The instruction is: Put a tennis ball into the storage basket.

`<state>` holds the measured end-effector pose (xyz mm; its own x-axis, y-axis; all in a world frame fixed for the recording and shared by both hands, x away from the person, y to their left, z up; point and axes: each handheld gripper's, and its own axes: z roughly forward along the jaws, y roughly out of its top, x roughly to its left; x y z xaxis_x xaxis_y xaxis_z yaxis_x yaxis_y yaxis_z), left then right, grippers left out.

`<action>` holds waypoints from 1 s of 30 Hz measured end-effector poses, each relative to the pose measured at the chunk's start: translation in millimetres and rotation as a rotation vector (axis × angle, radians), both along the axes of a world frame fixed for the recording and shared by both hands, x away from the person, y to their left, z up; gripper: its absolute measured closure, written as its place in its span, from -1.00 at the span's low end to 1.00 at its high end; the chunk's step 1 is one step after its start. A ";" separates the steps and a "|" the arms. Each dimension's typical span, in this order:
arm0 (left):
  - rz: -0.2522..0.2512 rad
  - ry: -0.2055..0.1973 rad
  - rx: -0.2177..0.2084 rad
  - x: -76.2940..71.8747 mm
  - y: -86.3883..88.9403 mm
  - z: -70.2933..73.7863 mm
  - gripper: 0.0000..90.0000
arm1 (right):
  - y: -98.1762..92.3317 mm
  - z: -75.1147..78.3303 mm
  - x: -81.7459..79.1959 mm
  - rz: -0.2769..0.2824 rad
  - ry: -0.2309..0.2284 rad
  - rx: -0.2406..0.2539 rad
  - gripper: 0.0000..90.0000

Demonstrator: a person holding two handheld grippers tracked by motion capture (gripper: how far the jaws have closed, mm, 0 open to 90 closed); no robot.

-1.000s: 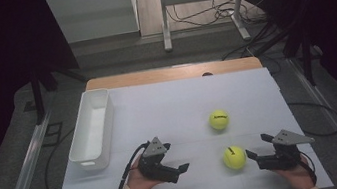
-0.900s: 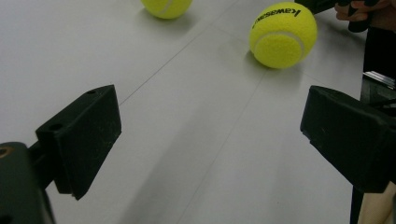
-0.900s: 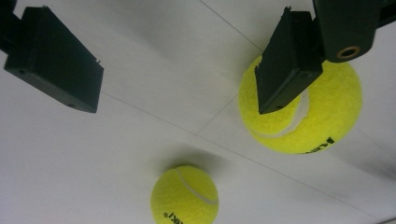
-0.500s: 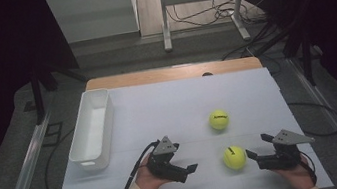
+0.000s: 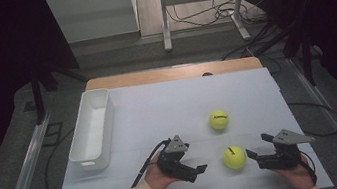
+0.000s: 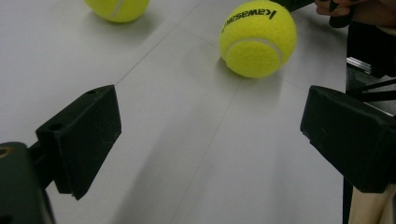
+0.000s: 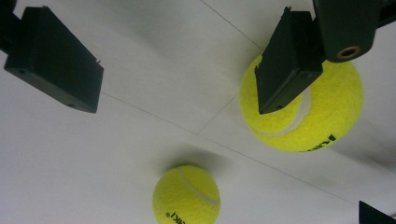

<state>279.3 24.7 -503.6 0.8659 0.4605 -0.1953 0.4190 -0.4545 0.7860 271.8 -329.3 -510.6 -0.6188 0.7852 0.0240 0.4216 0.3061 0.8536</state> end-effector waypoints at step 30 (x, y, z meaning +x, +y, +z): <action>-0.055 0.009 0.002 5.0 -33.7 -0.1 -0.87 | -1.1 0.3 -0.1 -0.008 0.001 0.001 -0.65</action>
<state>284.3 -9.0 -503.7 0.8881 0.4127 -0.2025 0.4006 -0.4785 0.7814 271.7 -330.4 -510.3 -0.6123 0.7902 0.0256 0.4247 0.3014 0.8537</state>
